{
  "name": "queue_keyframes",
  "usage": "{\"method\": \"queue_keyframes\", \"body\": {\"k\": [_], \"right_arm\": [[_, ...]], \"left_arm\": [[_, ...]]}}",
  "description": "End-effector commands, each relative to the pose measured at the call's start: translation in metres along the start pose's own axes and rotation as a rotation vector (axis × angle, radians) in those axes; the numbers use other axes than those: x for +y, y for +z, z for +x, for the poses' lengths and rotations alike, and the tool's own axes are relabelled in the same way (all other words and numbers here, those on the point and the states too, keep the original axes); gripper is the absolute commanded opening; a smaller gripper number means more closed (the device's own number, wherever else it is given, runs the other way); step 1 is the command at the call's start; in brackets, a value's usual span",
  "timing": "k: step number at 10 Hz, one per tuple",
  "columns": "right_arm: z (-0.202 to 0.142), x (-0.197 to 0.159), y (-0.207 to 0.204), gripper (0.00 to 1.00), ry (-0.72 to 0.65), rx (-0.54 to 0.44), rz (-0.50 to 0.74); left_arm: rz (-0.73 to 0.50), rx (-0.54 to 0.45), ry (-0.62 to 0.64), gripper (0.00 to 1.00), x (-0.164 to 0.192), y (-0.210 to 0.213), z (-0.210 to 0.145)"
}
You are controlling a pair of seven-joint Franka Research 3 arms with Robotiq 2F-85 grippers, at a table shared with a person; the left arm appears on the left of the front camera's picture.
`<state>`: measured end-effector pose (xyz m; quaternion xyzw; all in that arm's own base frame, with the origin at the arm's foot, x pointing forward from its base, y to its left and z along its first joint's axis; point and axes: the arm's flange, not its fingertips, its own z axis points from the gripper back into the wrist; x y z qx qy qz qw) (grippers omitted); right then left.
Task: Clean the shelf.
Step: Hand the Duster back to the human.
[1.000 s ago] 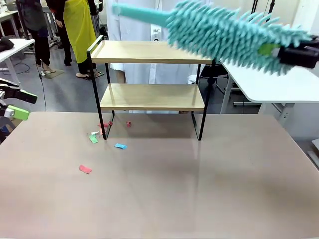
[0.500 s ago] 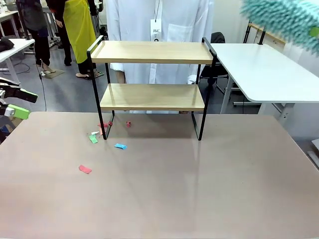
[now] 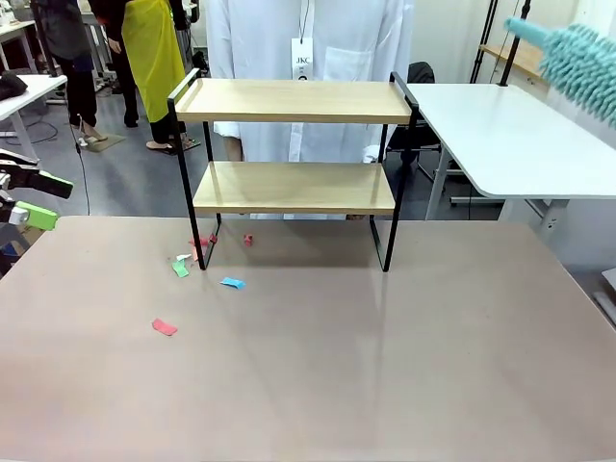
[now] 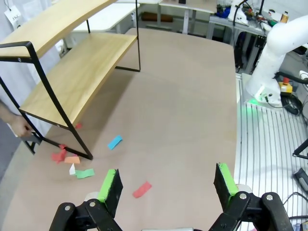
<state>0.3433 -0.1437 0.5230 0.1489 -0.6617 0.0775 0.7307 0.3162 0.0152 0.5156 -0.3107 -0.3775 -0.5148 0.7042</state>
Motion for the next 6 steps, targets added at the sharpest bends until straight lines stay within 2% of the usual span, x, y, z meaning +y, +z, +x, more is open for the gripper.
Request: {"method": "queue_keyframes", "body": {"k": [1, 3, 6], "right_arm": [[-0.045, -0.001, -0.009, 0.16, -0.011, 0.025, -0.022], [-0.095, -0.002, -0.012, 0.16, -0.042, 0.11, -0.01], [-0.138, 0.007, -0.012, 0.16, -0.045, 0.148, 0.046]], "left_arm": [[-0.006, -0.026, -0.021, 1.0, 0.002, -0.001, 0.0], [-0.006, -0.026, -0.021, 1.0, 0.002, -0.001, 0.0], [-0.006, -0.026, -0.021, 1.0, 0.002, -0.001, 0.0]]}}
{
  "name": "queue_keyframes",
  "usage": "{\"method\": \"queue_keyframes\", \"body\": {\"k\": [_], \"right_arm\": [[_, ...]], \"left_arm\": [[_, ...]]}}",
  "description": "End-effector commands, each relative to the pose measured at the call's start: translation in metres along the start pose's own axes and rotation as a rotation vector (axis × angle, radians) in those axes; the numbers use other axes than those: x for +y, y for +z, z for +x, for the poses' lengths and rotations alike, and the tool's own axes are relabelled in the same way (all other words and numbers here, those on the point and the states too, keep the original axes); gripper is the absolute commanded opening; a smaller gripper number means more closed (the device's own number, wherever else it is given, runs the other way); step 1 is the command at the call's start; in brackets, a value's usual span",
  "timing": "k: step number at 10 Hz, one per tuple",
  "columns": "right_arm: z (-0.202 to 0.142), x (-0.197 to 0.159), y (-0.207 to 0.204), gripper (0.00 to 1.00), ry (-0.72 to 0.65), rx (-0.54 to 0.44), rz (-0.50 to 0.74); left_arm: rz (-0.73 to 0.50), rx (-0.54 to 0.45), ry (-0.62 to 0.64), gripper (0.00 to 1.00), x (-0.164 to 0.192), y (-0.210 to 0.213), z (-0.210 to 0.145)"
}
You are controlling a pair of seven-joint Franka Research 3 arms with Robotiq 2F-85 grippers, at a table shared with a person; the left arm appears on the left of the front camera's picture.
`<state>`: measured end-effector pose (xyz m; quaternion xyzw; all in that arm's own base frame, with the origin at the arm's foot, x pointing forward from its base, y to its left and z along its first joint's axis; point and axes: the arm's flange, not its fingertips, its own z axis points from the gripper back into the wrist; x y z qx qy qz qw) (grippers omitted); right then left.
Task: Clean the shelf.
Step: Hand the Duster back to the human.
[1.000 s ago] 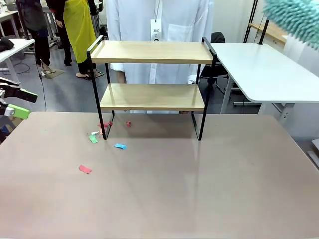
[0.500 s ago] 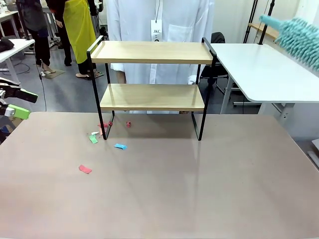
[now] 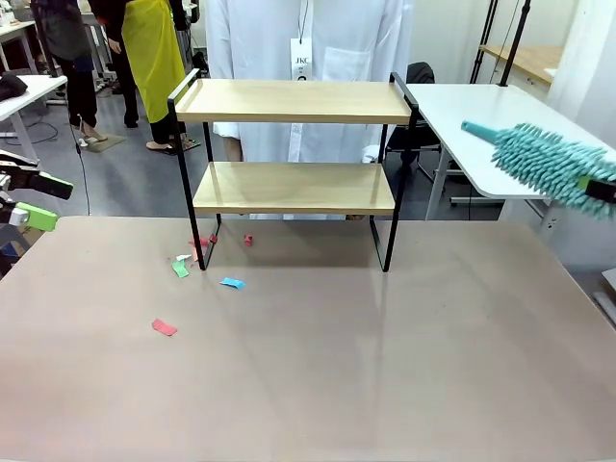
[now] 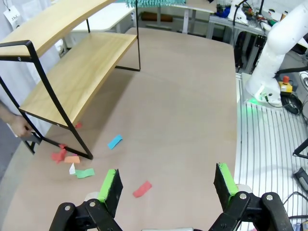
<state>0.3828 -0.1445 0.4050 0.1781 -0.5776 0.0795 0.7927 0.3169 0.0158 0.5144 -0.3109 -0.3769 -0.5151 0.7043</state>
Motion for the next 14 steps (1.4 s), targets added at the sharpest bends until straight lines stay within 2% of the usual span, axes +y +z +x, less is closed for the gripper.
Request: {"method": "queue_keyframes", "body": {"k": [1, 2, 3, 14], "right_arm": [[-0.036, 0.032, 0.025, 0.16, 0.072, -0.065, 0.002], [-0.028, 0.036, 0.02, 0.16, 0.089, -0.099, 0.081], [-0.006, 0.001, -0.005, 0.16, 0.016, 0.005, 0.01], [-0.006, 0.001, -0.005, 0.16, 0.016, 0.005, 0.01]], "left_arm": [[-0.005, -0.027, -0.021, 1.0, 0.001, -0.001, 0.001], [-0.005, -0.027, -0.021, 1.0, 0.001, -0.001, 0.001], [-0.005, -0.027, -0.021, 1.0, 0.001, -0.001, 0.001], [-0.005, -0.027, -0.021, 1.0, 0.001, -0.001, 0.001]]}}
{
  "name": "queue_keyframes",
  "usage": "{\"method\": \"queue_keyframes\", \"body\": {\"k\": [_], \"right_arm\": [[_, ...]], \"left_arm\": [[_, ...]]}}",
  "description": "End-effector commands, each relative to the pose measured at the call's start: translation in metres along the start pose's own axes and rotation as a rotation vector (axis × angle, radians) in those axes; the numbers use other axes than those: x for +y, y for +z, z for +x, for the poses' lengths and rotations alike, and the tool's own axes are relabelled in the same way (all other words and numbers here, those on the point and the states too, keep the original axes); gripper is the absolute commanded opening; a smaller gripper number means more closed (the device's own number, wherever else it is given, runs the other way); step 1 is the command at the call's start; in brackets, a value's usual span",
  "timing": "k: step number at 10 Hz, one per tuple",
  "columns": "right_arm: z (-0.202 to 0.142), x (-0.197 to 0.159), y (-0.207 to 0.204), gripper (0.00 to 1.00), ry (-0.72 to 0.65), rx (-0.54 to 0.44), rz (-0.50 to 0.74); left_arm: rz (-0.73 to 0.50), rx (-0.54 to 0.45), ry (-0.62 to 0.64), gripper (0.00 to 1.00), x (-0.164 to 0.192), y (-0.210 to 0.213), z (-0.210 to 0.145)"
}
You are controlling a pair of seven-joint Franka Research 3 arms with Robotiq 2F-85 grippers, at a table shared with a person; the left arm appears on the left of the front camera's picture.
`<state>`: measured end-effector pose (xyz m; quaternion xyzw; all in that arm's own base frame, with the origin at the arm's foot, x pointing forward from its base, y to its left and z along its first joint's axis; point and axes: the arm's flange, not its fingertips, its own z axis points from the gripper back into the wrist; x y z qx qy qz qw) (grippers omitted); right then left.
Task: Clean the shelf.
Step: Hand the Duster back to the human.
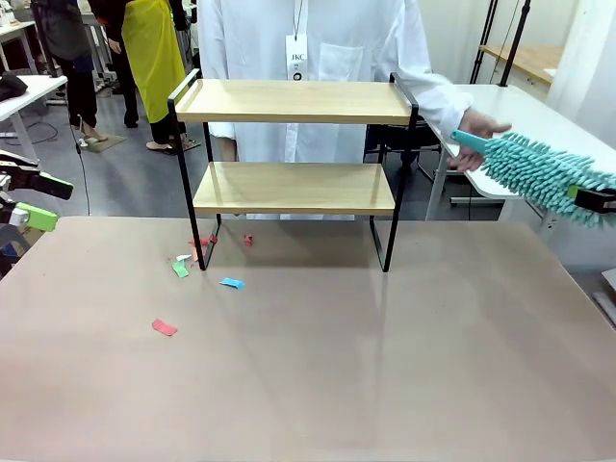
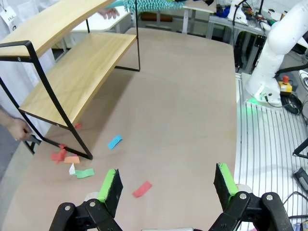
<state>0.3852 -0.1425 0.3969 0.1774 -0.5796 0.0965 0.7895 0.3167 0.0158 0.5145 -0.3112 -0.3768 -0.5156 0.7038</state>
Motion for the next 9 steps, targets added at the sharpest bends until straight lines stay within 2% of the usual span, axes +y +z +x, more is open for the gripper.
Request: {"method": "queue_keyframes", "body": {"k": [1, 7, 8, 9], "right_arm": [[0.001, 0.001, 0.0, 0.16, -0.013, 0.006, -0.009], [0.0, 0.001, -0.001, 0.17, 0.0, 0.001, 0.002], [0.001, 0.008, 0.007, 0.75, 0.07, -0.03, 0.009], [0.008, 0.011, 0.011, 0.75, 0.075, -0.014, 0.018]], "left_arm": [[-0.003, -0.027, -0.02, 1.0, 0.001, -0.001, 0.001], [-0.003, -0.027, -0.02, 1.0, 0.001, -0.001, 0.001], [-0.003, -0.027, -0.02, 1.0, 0.001, -0.001, 0.001], [-0.003, -0.027, -0.02, 1.0, 0.001, -0.001, 0.001]]}}
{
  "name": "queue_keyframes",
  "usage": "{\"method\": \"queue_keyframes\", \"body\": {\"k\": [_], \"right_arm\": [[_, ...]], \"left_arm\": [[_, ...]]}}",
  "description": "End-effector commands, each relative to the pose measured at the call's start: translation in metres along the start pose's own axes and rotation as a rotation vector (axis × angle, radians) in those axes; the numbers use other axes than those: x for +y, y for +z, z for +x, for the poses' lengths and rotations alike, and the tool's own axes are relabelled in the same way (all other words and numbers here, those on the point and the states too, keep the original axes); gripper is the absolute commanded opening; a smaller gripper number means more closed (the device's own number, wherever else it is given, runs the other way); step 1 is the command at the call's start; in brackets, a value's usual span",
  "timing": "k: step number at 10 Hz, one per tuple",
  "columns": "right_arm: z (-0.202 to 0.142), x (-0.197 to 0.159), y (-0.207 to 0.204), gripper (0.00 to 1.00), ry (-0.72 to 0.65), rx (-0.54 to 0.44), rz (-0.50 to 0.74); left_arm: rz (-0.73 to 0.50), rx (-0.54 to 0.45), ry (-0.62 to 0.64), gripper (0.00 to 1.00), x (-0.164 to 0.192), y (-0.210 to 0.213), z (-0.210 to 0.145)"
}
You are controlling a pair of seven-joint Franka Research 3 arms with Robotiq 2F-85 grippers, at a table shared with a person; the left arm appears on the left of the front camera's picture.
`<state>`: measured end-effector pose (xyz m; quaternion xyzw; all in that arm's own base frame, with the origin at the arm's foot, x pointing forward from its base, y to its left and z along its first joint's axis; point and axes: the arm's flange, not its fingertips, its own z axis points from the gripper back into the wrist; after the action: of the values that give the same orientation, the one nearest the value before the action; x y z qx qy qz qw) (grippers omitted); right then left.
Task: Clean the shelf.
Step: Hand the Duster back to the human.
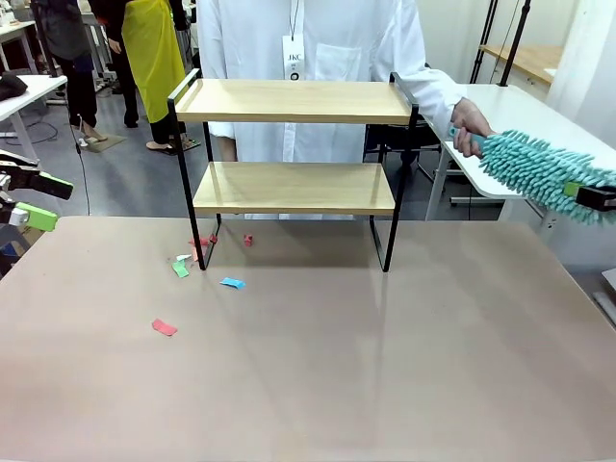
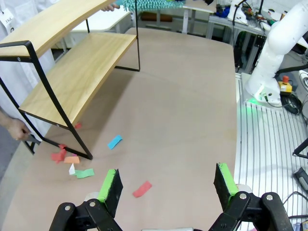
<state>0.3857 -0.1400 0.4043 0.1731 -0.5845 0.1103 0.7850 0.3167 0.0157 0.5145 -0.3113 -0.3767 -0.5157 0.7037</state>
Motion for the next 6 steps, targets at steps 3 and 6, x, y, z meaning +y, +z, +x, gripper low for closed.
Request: {"method": "queue_keyframes", "body": {"k": [3, 6], "right_arm": [[0.027, 0.019, 0.029, 1.0, 0.046, -0.001, 0.003], [0.096, 0.018, 0.069, 1.0, -0.051, -0.095, 0.078]], "left_arm": [[-0.003, -0.027, -0.02, 1.0, 0.001, -0.001, 0.001], [-0.003, -0.027, -0.02, 1.0, 0.001, -0.001, 0.001]]}}
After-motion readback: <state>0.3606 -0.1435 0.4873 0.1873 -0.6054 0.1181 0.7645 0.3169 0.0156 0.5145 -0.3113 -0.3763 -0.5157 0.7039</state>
